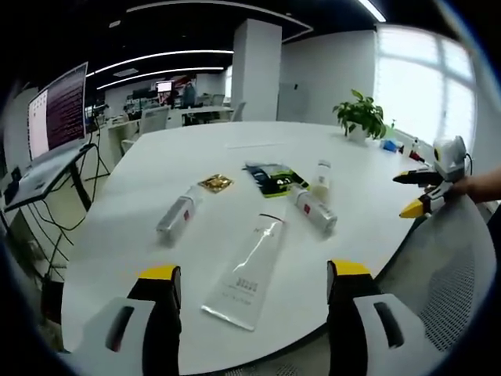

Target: Arrange the skincare products in the storage area until every visible bottle or jar stands upright without overlapping.

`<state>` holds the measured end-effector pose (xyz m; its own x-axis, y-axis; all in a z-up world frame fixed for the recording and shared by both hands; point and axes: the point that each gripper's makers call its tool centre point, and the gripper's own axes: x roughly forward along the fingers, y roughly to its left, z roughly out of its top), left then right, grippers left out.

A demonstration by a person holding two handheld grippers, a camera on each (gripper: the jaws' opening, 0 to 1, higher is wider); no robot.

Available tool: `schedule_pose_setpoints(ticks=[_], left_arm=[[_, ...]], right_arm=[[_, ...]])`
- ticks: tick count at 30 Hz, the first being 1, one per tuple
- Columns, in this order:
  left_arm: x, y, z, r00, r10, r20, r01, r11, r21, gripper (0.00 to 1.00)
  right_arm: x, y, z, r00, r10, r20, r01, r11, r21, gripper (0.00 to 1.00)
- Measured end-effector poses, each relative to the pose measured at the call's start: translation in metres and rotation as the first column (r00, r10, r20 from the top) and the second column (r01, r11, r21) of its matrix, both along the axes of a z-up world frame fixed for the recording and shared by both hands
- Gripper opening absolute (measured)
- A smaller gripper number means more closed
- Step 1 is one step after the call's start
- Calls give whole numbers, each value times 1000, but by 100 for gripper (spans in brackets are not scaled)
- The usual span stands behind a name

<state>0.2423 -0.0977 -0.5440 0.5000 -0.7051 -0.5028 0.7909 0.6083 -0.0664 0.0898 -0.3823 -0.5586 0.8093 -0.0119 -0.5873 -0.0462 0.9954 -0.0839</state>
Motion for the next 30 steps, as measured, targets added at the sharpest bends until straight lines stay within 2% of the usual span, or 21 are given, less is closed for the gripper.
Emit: schedule_pose_setpoints(ticks=[4, 8, 11, 15, 23, 27, 30], left_arm=[[0, 0, -1, 1000, -1, -5, 1, 1000, 3, 69], [-1, 0, -2, 1000, -5, -3, 5, 1000, 9, 68], [-1, 0, -2, 1000, -10, -4, 10, 1000, 12, 67], [1, 4, -2, 1000, -1, -9, 1, 1000, 12, 67], [0, 4, -2, 1000, 3, -10, -3, 1000, 18, 66], [-1, 4, -1, 1000, 5, -11, -5, 1000, 20, 65], [0, 6, -2, 1000, 8, -13, -8, 1000, 23, 64]], right_arm=[[-1, 0, 1, 1000, 17, -13, -17, 1000, -7, 95], [-2, -9, 13, 1000, -6, -7, 5, 1000, -4, 93], [0, -15, 20, 1000, -20, -1, 20, 999, 25, 90], [6, -19, 24, 1000, -31, -1, 31, 999, 44, 90], [28, -15, 34, 1000, -19, 2, 19, 995, 95, 89], [43, -9, 38, 1000, -19, -19, 21, 993, 119, 87], [54, -11, 38, 999, -20, -39, 24, 992, 122, 80]])
